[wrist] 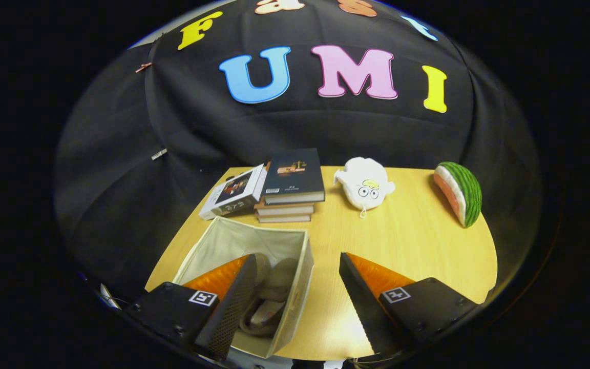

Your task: Open the storage box then place both shoes into the box .Put the left shoe in first, then the right shoe, with the right side of both shoes facing outward in a uniform manner.

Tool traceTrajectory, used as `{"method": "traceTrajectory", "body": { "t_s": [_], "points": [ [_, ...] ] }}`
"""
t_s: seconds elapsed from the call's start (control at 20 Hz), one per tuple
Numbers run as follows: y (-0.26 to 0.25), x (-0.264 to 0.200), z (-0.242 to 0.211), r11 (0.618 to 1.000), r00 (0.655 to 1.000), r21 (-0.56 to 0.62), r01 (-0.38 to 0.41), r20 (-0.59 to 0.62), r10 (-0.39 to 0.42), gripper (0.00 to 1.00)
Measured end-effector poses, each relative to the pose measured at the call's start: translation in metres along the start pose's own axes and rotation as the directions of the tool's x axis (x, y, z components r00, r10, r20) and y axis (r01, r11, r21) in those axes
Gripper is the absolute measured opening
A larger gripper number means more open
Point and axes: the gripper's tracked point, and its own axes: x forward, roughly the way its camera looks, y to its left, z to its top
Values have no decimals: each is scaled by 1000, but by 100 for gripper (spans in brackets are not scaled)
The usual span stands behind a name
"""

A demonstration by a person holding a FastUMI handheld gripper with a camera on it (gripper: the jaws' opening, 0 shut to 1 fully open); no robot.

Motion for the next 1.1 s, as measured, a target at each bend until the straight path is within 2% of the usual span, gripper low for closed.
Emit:
{"method": "traceTrajectory", "body": {
  "t_s": [0.25,0.55,0.95,1.1],
  "points": [
    [-64,-24,44,998,988,-26,62,140,-58,100],
    [-139,-61,90,985,951,-76,152,284,-125,100],
    [-196,-106,124,971,893,-77,227,414,-176,98],
    [-207,-111,124,969,884,-68,238,428,-187,98]
  ]
}}
